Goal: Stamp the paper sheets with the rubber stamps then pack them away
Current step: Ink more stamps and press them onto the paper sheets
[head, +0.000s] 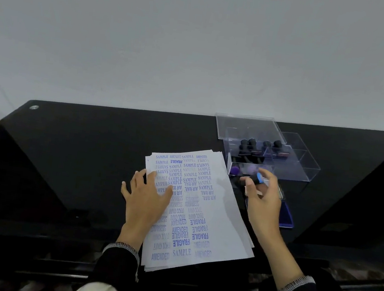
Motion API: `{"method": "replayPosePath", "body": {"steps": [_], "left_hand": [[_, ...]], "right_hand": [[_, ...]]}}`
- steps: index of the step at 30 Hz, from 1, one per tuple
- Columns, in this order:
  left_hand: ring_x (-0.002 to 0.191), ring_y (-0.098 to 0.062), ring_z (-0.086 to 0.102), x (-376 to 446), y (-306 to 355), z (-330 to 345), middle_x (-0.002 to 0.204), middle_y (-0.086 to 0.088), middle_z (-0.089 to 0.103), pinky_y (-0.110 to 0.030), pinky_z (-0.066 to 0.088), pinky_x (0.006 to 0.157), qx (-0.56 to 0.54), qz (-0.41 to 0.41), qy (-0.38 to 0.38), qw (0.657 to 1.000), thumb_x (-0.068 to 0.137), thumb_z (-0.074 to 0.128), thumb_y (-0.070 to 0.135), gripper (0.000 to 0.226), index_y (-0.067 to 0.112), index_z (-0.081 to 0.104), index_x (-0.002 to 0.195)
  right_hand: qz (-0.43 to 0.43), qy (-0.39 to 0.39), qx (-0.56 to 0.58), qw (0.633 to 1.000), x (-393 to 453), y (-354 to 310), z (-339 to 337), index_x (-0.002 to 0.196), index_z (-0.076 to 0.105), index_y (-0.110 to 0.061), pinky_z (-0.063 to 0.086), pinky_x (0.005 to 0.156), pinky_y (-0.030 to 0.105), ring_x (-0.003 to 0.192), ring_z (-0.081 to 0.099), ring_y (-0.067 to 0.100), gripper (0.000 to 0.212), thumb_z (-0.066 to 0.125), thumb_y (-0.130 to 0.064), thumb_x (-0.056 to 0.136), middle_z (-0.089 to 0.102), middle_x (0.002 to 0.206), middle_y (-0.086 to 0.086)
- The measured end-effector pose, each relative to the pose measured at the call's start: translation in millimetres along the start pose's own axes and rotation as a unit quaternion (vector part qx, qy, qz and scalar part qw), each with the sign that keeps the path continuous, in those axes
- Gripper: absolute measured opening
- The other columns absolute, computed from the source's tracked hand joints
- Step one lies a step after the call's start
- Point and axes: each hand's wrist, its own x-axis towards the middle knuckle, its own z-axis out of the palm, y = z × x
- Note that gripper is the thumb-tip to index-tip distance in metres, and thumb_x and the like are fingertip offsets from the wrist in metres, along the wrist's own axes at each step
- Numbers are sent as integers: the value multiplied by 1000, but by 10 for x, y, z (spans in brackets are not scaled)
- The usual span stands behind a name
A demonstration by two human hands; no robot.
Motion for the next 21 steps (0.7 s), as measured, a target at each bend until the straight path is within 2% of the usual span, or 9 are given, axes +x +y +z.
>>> {"method": "replayPosePath", "body": {"steps": [2,4,7,9,11,13,15,18,21], "left_hand": [[146,-21,15,-13,21,2,152,0,30,-54,0,116,1,16,-1,1000,93,47,52,55,24,42,140],[141,-20,27,-53,37,7,146,1,41,-55,3,116,14,60,25,998,95,49,43,41,23,54,131],[125,-15,46,-136,112,15,129,6,54,-54,11,117,25,95,47,994,97,47,33,27,24,62,117],[119,-12,50,-200,256,25,123,10,56,-50,13,117,-2,104,42,994,98,45,31,24,26,62,114],[117,-11,51,-283,466,65,122,11,57,-45,17,117,-39,132,36,990,98,47,29,23,26,62,114],[113,-11,54,-381,700,125,120,10,60,-39,28,113,-108,172,15,979,97,51,28,22,25,65,113],[112,-12,54,-489,909,203,120,9,62,-31,34,106,-157,223,-18,962,95,55,28,24,23,65,116],[122,-12,45,-617,1131,325,131,10,55,-24,28,107,-155,270,-85,947,93,56,37,38,23,57,129],[130,-12,37,-665,1204,434,140,9,46,-27,22,114,-139,272,-115,945,93,55,41,52,21,46,140]], "right_hand": [[-15,27,-23,999,5,-35,-173,113,52,-23,49,69,25,88,63,15,20,56,-20,94,63,99,0],[-7,35,-22,999,32,-8,-346,104,53,-27,50,69,31,79,62,11,13,54,-18,95,64,92,-3],[22,42,31,998,63,103,-564,96,54,-27,50,64,28,68,60,13,17,51,-11,96,68,92,9],[31,53,50,997,51,174,-662,94,55,-23,51,60,26,66,59,15,10,49,-16,97,68,93,12],[26,62,36,997,26,235,-712,90,55,-23,50,61,31,63,59,16,11,48,-23,98,68,90,13],[7,56,-5,998,-4,265,-729,87,54,-25,49,62,33,61,59,14,14,47,-23,99,68,84,6],[-30,30,-66,997,-36,266,-728,87,52,-26,49,61,26,59,58,10,14,46,-22,99,66,79,-1],[-80,-23,-156,984,-74,258,-724,92,50,-23,42,59,10,62,58,5,8,47,-19,98,64,77,-6],[-102,-67,-192,974,-92,254,-709,100,50,-18,41,59,10,69,58,0,5,46,-15,98,63,80,-6]]}}
